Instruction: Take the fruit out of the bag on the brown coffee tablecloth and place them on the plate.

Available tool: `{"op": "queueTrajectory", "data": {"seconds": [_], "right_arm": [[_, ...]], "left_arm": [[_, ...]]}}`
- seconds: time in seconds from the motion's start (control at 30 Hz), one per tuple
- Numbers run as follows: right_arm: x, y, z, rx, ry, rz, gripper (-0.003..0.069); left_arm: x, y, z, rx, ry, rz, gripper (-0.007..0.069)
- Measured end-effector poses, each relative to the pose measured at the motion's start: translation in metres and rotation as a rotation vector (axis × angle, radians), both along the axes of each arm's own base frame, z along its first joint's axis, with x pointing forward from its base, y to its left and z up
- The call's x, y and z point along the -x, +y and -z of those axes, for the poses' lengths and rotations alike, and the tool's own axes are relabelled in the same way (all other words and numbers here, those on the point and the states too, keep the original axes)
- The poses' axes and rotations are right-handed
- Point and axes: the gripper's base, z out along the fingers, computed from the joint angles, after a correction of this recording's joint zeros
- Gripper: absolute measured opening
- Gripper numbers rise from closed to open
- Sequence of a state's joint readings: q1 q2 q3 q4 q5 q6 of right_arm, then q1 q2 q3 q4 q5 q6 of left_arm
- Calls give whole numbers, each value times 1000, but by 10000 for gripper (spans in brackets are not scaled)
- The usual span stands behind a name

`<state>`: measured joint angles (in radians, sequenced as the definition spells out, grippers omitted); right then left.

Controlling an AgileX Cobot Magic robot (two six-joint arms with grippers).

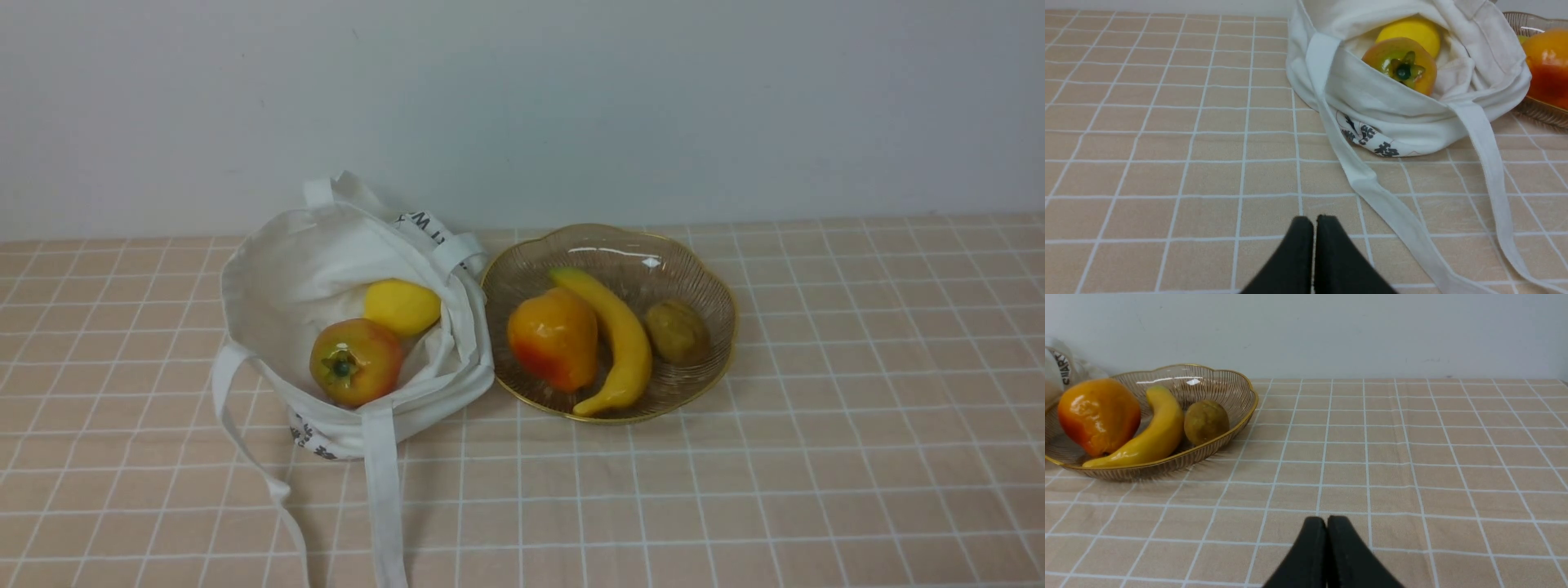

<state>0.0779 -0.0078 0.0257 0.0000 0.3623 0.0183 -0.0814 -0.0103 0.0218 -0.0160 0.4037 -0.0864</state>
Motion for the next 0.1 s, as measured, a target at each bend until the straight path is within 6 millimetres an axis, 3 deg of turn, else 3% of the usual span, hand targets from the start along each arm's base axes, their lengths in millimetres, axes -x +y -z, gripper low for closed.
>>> {"op": "queueTrajectory", "data": {"seconds": [0.1], "right_arm": [[0, 0, 0, 0, 0, 0, -14]], "left_arm": [[0, 0, 0, 0, 0, 0, -8]]}}
